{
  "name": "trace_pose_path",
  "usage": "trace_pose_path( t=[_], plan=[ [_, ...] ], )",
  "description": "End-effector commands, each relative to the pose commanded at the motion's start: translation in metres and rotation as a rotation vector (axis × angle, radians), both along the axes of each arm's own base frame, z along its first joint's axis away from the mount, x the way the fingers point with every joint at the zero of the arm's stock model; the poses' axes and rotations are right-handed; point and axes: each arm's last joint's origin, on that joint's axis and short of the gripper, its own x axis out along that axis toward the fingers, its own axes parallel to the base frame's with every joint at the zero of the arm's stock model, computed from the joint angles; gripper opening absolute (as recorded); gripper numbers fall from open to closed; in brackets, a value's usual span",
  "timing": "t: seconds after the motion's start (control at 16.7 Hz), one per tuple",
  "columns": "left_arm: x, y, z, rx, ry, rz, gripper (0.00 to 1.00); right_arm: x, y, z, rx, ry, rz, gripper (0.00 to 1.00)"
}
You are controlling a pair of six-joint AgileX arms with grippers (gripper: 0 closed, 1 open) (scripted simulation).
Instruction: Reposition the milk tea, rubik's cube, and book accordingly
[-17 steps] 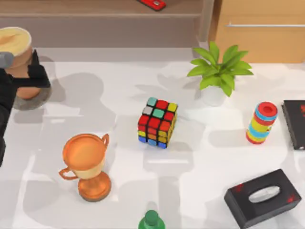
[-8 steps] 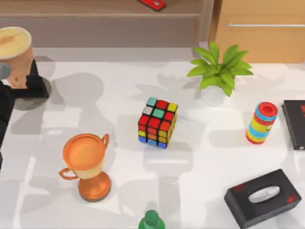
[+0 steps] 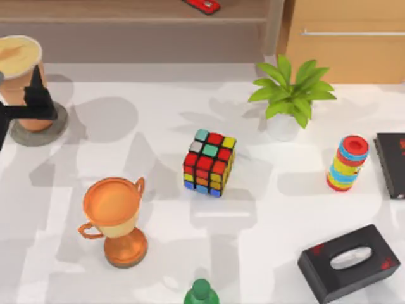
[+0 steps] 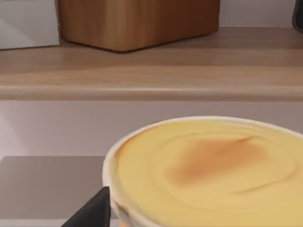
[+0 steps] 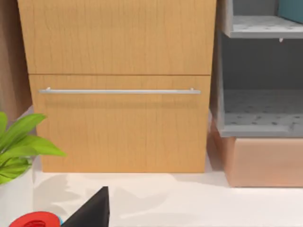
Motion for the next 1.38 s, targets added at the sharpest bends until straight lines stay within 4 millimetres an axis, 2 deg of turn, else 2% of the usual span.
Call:
trace_pose_path(
  t=[0.18,0.48,0.6,0.78,1.02,1.2,1.38],
  plan=[
    [-0.007,0.0,0.012,0.0,0.002,0.0,1.0,0.0,0.0,0.0,0.0,0.0,0.0,1.0],
    [-0.006,-0.001,0.013,0.0,0.0,-0.003,1.0,0.0,0.0,0.0,0.0,0.0,0.0,1.0],
    [0.0,-0.002,0.019,0.007,-0.014,-0.006,1.0,0.0,0.0,0.0,0.0,0.0,0.0,1.0],
    [0.024,-0.011,0.038,0.027,-0.031,-0.039,1.0,0.0,0.0,0.0,0.0,0.0,0.0,1.0],
    [0.075,-0.045,0.076,0.053,0.006,-0.146,1.0,0.0,0.0,0.0,0.0,0.0,0.0,1.0],
    [0.11,-0.087,0.107,0.067,0.099,-0.25,1.0,0.0,0.0,0.0,0.0,0.0,0.0,1.0],
    [0.131,-0.135,0.135,0.077,0.246,-0.351,1.0,0.0,0.0,0.0,0.0,0.0,0.0,1.0]
  ],
)
